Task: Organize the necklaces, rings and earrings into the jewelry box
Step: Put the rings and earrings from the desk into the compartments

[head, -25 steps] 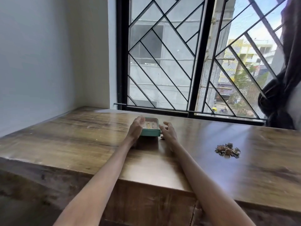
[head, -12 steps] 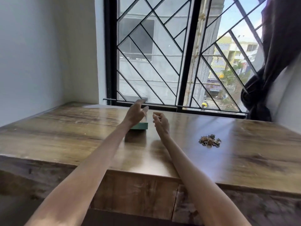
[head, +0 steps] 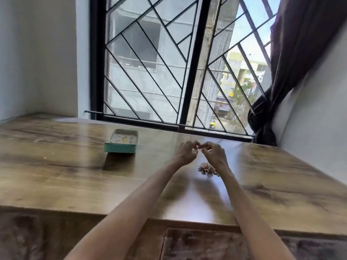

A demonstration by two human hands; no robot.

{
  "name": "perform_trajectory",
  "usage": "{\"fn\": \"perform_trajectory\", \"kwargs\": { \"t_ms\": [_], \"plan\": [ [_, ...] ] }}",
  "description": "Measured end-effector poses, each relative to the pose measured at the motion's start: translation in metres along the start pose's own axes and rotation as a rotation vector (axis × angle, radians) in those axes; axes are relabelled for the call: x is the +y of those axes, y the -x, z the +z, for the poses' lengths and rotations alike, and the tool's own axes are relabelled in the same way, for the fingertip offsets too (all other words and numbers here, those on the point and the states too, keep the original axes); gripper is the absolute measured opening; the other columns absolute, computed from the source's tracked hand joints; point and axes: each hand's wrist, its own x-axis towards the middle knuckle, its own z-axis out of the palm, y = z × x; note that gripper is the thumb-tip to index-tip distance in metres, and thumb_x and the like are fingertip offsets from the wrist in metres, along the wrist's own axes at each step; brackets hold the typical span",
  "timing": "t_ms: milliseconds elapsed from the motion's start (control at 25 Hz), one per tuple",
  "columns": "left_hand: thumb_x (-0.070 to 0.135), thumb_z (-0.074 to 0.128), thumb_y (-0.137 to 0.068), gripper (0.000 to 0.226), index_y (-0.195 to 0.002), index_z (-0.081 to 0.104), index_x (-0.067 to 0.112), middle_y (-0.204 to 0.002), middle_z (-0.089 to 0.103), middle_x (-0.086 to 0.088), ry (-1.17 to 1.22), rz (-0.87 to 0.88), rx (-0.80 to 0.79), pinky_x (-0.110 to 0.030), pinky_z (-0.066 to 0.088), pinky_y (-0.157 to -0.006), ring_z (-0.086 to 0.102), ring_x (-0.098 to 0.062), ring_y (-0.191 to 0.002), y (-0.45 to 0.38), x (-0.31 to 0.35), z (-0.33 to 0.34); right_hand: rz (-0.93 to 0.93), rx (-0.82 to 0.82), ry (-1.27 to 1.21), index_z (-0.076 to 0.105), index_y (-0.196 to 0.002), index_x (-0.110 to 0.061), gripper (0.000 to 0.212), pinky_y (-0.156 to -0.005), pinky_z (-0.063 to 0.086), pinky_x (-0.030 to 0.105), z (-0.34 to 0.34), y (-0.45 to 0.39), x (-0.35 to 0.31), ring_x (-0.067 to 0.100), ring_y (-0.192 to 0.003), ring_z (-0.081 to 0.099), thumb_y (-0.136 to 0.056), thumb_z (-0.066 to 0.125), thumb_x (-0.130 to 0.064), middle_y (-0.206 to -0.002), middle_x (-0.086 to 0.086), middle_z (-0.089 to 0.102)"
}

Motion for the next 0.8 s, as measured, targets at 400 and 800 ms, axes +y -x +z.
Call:
{"fn": "perform_trajectory", "kwargs": {
  "t_ms": [400, 800],
  "plan": [
    [0.023, 0.070, -0.083, 0.032, -0.102, 0.066, -0.002, -0.091, 0.068, -0.013, 0.037, -0.024, -0.370, -0.013, 0.038, -0.056, 0.052, -0.004, -0.063, -0.030, -0.019, 0.029, -0.089, -0.206, 0.163, 0.069, -0.087, -0.025, 0.021, -0.069, 0.049, 0.029, -0.028, -0.018, 0.030, 0.020, -0.076, 0.064, -0.085, 0.054, -0.011, -0.082, -0.002, 0.064],
    [0.022, 0.063, -0.088, 0.013, -0.079, 0.063, 0.012, -0.073, 0.058, -0.002, 0.621, -0.207, -0.171, -0.013, 0.040, -0.048, 0.048, -0.009, -0.058, -0.021, -0.027, 0.009, -0.095, -0.297, -0.212, 0.065, -0.100, -0.017, 0.011, -0.057, 0.046, 0.019, -0.028, -0.011, 0.023, 0.011, -0.068, 0.057, -0.090, 0.060, -0.016, -0.090, 0.008, 0.065]
  ]
}}
